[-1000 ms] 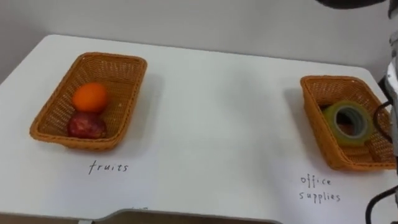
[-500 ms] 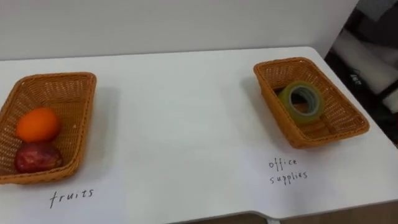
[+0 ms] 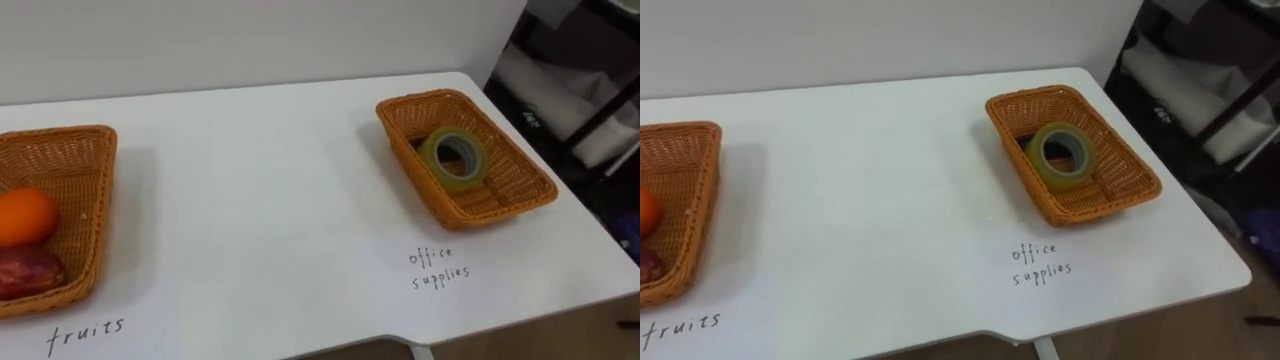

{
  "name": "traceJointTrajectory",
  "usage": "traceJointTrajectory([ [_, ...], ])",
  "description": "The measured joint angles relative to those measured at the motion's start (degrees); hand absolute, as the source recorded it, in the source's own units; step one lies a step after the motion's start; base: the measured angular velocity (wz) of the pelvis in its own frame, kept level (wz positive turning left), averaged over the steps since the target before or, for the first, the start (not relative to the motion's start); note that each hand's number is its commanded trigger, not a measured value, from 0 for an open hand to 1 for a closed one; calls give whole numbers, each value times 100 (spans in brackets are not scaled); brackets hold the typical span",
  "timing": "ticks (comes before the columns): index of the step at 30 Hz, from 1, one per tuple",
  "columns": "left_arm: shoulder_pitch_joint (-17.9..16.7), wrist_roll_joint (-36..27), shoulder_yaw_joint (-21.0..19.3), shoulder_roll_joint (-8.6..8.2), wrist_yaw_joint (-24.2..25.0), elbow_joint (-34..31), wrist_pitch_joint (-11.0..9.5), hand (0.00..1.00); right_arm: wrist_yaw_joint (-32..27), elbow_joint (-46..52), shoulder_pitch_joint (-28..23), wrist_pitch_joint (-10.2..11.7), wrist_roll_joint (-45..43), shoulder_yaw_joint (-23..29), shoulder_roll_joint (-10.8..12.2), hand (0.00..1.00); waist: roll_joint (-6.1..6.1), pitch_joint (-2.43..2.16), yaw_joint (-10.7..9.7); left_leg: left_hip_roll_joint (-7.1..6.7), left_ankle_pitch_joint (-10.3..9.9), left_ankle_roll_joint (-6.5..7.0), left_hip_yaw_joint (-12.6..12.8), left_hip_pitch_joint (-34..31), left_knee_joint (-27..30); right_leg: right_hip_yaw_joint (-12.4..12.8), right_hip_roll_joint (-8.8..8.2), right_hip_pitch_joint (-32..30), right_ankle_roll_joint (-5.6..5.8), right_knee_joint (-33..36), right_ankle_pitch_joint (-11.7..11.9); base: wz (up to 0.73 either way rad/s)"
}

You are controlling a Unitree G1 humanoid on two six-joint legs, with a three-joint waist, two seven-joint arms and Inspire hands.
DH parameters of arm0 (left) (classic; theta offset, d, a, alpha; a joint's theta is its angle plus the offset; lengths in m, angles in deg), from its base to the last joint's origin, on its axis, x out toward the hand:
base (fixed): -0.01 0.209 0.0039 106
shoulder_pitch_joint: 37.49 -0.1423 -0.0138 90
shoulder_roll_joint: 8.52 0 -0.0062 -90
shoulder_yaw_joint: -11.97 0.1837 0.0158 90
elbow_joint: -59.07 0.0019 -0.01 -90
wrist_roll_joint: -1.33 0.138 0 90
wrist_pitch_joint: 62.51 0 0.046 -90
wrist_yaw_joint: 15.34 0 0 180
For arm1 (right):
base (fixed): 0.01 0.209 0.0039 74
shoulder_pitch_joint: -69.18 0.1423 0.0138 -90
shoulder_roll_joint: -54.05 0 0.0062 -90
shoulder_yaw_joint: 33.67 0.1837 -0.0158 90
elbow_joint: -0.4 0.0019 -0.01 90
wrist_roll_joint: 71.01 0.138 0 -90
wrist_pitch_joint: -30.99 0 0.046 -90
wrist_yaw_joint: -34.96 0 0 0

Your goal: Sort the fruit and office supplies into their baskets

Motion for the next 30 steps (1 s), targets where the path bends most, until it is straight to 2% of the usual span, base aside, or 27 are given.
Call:
traceJointTrajectory([
  [1,0,-152,1,-10,-32,-1,0,0,-99,-314,-99,9,322,-1,71,0,35,2,-8,-2,-1,2,-1,-23,1,-3,-1,-15,0,-3,0,0],
  [3,6,-190,2,-42,-129,-5,-18,0,-213,-891,-217,16,809,-4,124,0,91,-71,-29,-12,-1,5,-2,-93,7,69,0,-87,0,4,0,0],
  [4,-44,-281,-1,-50,-143,-5,-32,0,-239,-1343,-280,39,1059,-5,163,0,154,-77,-52,-12,-1,5,-11,-94,4,63,-1,-81,0,4,0,0],
  [5,-49,-321,-2,-50,-144,-21,-35,0,-251,-1527,-332,38,1227,-6,202,0,178,-77,-55,-10,-1,5,-17,-93,3,52,0,-78,0,5,-2,4],
  [7,-124,-556,-11,-52,-144,-164,-63,0,-338,-1977,-437,11,1876,-4,446,0,218,-68,-134,-10,4,-4,-16,-90,2,53,3,-79,-19,10,-35,0],
  [9,-183,-635,-7,-79,-140,-327,-59,0,-376,-2260,-555,19,2340,-12,562,0,212,-66,-175,-10,9,-13,-16,-95,2,84,7,-87,-30,7,-67,0],
  [12,-275,-685,1,-129,-106,-466,-67,0,-365,-2984,-741,84,3014,-45,609,0,174,-64,-257,-21,10,-15,-65,-80,13,55,-8,-60,-22,1,-121,10],
  [14,-299,-755,10,-127,-76,-476,-65,0,-248,-3668,-748,97,3671,-71,618,0,144,-47,-327,-30,11,-18,-135,-75,14,11,-12,4,-24,-7,-133,18],
  [17,-326,-703,14,-159,73,-440,-14,0,212,-4655,-814,-34,4246,-79,814,0,113,-39,-345,-52,12,-19,-211,-81,4,-26,-27,21,-24,1,-168,12],
  [19,-320,-475,11,-198,290,-386,73,0,792,-5516,-763,-310,4096,-302,911,0,115,-37,-328,-85,10,-13,-301,-75,-3,-78,-56,56,-3,-1,-195,15],
  [20,-313,-384,8,-198,359,-352,101,0,973,-5690,-757,-394,4024,-352,919,0,116,-36,-310,-90,8,-9,-302,-63,-7,-73,-59,70,0,-2,-198,8],
  [21,-304,-224,1,-193,465,-277,147,0,1318,-5959,-694,-573,3760,-537,916,0,126,-31,-260,-92,2,0,-288,-36,-9,-56,-59,85,4,-3,-200,-12],
  [23,-216,-19,25,-196,578,-200,249,0,1836,-6182,-607,-812,2918,-1021,891,0,150,-14,-63,-82,-7,8,-189,28,-48,29,-45,80,6,4,-198,-25],
  [24,-181,70,136,-177,600,-198,322,0,2133,-6187,-547,-934,2350,-1498,840,0,161,-8,55,-76,-24,13,-152,28,-43,44,-42,58,9,8,-184,-18],
  [25,-155,124,267,-160,608,-197,378,0,2470,-6223,-404,-996,1760,-1909,767,0,170,-1,131,-76,-26,17,-141,31,-43,41,-44,25,13,4,-169,-11],
  [28,-73,232,463,-159,604,-72,430,0,3142,-6400,95,-1047,720,-2330,681,0,211,23,253,-78,-28,19,-176,59,-37,-6,-47,79,15,-21,-150,5],
  [30,-53,249,549,-155,599,54,431,0,3474,-6394,303,-1102,461,-2607,683,0,245,50,350,-68,-36,7,-207,126,-47,-40,-30,193,8,-100,-143,10],
])
